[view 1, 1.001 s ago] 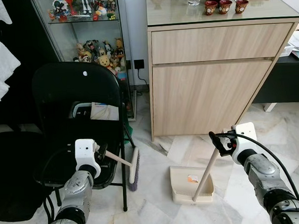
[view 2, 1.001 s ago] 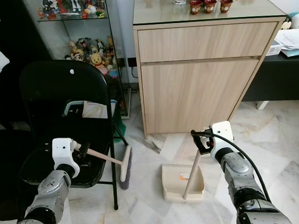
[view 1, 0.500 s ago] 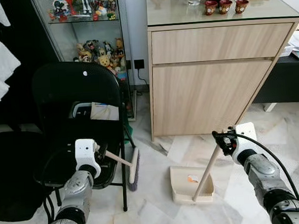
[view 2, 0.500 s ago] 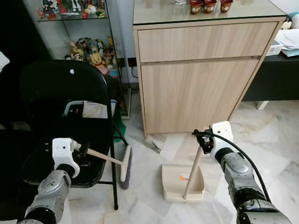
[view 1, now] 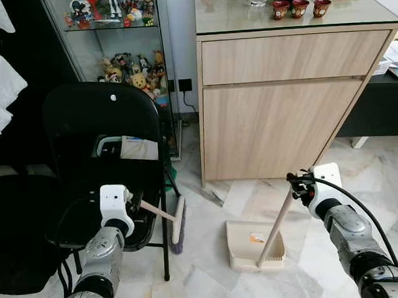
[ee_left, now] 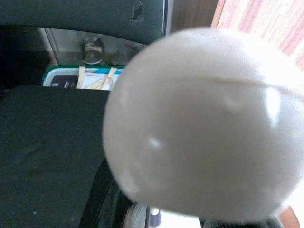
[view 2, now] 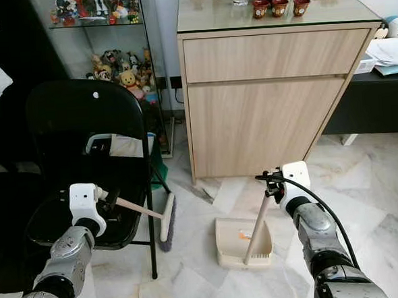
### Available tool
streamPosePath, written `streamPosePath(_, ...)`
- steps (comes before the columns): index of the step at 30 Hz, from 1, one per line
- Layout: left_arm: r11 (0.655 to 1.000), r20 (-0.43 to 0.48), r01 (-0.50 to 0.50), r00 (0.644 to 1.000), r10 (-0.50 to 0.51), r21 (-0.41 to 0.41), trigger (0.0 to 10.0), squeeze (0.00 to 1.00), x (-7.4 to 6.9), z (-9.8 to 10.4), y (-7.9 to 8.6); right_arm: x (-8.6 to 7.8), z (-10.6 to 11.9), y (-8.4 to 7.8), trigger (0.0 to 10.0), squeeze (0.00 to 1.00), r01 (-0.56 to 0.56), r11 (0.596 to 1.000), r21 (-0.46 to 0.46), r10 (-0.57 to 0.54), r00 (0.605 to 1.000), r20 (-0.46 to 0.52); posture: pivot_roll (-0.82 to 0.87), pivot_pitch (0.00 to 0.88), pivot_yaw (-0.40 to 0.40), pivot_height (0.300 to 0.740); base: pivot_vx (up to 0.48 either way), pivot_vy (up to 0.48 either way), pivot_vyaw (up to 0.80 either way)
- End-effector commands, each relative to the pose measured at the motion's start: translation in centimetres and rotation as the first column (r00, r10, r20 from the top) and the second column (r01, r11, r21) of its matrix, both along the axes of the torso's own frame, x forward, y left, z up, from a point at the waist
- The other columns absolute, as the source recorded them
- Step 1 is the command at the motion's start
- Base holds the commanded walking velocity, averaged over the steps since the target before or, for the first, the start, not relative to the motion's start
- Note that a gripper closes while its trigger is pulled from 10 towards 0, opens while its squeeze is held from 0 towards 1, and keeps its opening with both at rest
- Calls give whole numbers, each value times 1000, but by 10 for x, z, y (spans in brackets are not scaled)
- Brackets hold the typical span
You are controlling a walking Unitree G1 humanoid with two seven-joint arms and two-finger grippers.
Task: Sweep floor
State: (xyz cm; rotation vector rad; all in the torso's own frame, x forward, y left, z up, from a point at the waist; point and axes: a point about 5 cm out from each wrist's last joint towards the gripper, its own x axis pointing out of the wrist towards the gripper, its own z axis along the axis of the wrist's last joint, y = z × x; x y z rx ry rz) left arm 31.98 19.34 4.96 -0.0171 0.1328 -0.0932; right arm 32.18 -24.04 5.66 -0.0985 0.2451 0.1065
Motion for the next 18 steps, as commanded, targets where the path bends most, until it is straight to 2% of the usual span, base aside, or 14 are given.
streamPosePath(1,1000,-30,-15,999,16,25,10000,0,-3,-4,7,-3,-2,-5,0,0,47,999,-2,-47,999,12,59,110,20,740,0,0,0)
streamPosePath(12,1000,-20,1,1000,-1,14,10000,0,1,-1,0,-8,-2,-5,0,0,112,994,-12,-111,991,80,36,106,31,740,0,0,0)
streamPosePath(13,1000,-16,3,1000,-2,12,10000,0,2,0,0,-8,-1,-5,1255,0,118,993,-11,-117,989,88,36,102,31,740,0,0,0)
streamPosePath(14,1000,-10,4,1000,-4,11,10000,0,2,2,0,-9,0,-6,10000,0,130,992,-8,-128,987,101,36,96,31,740,0,0,0)
streamPosePath(18,1000,-1,15,1000,-15,6,10000,0,3,3,-2,-12,1,-8,10000,0,182,983,18,-183,973,144,33,60,33,740,0,0,0)
